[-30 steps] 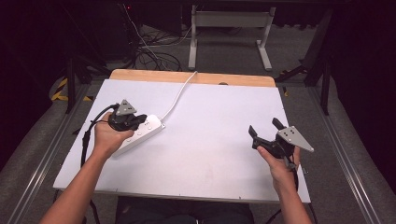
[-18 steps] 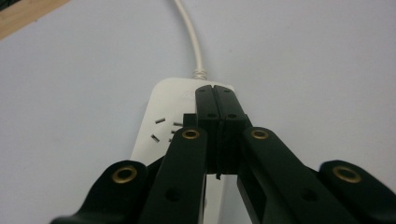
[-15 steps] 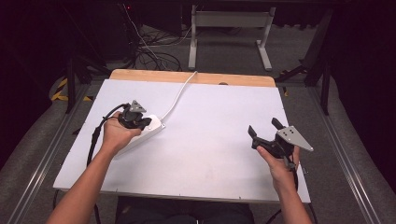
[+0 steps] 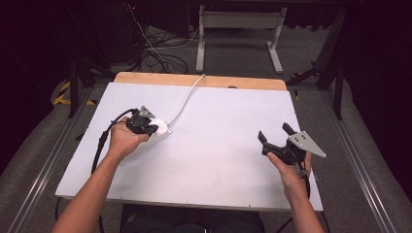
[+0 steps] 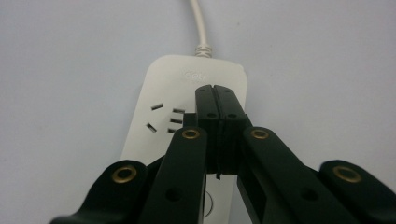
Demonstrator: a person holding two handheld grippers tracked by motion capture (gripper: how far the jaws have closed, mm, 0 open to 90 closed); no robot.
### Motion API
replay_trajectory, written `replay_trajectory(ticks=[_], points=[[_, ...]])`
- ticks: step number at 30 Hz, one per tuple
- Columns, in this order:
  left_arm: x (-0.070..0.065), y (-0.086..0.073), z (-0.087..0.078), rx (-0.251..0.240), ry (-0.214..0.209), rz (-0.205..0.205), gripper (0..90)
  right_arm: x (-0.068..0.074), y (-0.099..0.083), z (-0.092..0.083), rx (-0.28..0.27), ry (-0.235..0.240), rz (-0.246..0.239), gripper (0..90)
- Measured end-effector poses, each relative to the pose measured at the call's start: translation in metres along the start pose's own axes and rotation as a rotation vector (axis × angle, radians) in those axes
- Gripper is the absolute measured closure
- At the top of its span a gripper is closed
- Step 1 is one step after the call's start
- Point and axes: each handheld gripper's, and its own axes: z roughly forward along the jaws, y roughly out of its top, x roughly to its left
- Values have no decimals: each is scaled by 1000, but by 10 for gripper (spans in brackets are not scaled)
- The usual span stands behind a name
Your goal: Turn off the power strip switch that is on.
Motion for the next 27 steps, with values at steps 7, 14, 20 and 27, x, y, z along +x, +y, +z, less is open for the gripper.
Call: replay_trajectory(ticks=[7,14,20,27], points=[[2,-1,3,-6,-7,-5,900,0,1,-1,-6,1,4,76],[2,-3,7,-10,-11,-7,900,-1,1,-1,-5,-1,6,76],[6,-10,9,-45,-33,-40,900,-1,1,-1,-4,-8,8,74],[10,-11,7,-30,-47,-64,900,0,1,-1,-5,-6,5,74]])
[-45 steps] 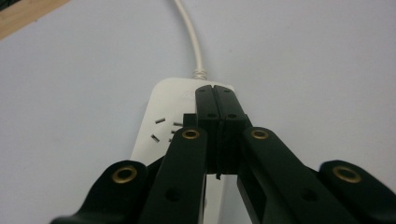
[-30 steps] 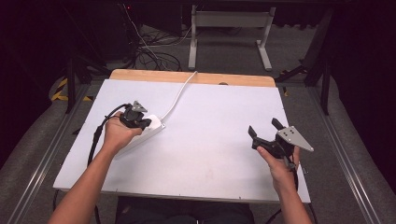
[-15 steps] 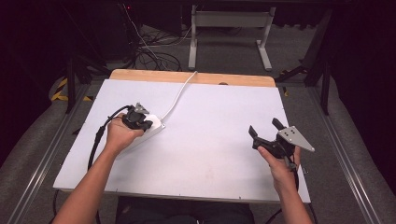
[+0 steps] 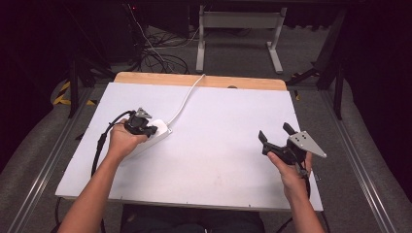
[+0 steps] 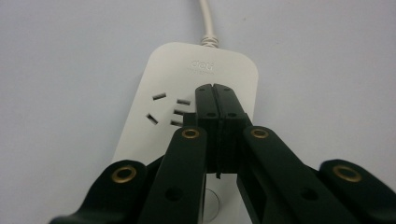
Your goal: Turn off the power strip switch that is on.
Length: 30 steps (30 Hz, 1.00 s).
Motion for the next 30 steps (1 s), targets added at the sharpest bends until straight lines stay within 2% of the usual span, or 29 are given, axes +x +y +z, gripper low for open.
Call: replay_trajectory(ticks=[7,13,16,18,25,29,30], points=[[-1,2,2,-2,1,-15,900,0,0,0,-4,1,1,74],[-4,0,2,-19,20,-23,900,0,1,0,-1,1,3,74],[-5,0,2,-17,19,-22,900,-1,1,0,-7,-1,7,74],[-6,0,2,-20,33,-12,900,-1,1,-1,-5,-1,5,74],[-7,1,4,-10,37,-32,900,-1,2,-1,-10,-2,7,74],[-9,5,4,21,43,-18,900,-1,2,0,-4,0,10,73],[-8,6,4,23,36,-32,900,-1,2,0,-4,1,11,73]])
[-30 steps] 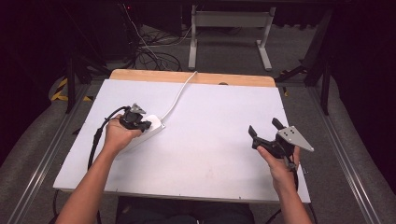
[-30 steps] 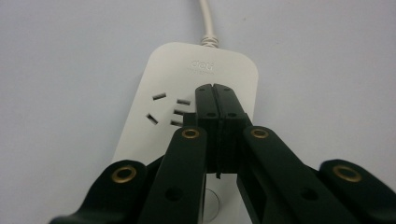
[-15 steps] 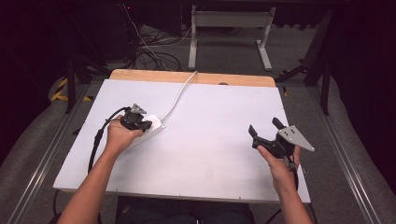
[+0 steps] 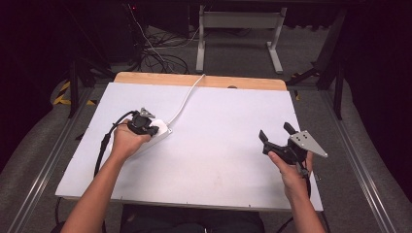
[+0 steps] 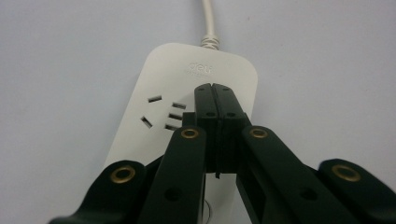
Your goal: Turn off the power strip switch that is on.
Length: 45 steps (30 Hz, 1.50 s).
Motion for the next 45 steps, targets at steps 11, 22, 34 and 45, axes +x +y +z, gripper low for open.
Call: replay_trajectory(ticks=[11,22,34,45], points=[[0,0,0,-13,-2,9,900,0,-1,0,3,-6,1,73],[6,-3,0,-69,-36,-8,900,-3,-1,-3,-4,-14,16,74],[21,-16,-39,-358,48,-27,900,-6,-1,-5,-9,-22,24,75],[34,-52,-113,-672,188,-168,900,-8,-1,-8,-8,-29,22,75]])
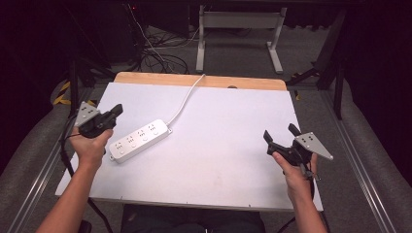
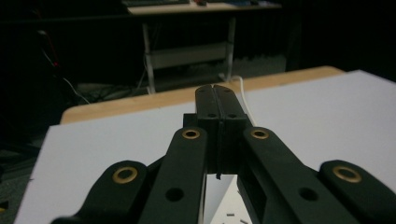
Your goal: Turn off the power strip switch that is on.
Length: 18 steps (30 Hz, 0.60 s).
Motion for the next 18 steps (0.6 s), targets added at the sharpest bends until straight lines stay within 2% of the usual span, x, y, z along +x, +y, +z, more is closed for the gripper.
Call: replay_trajectory(ticks=[1,4,6,8,9,12,18], points=[[0,0,0,0,0,0,900,0,0,0,-1,1,-5,75],[0,2,-19,-75,28,-8,900,3,1,1,-1,5,-7,75],[1,-1,-28,-109,59,-4,900,4,1,1,-3,7,-13,75],[3,-8,-35,-137,86,-25,900,4,0,1,0,9,-16,75],[5,-11,-37,-147,102,-43,900,4,0,1,1,9,-17,75],[6,-15,-38,-170,140,-52,900,4,1,1,-1,7,-18,76],[8,-19,-39,-194,181,-38,900,4,-1,1,4,11,-19,76]])
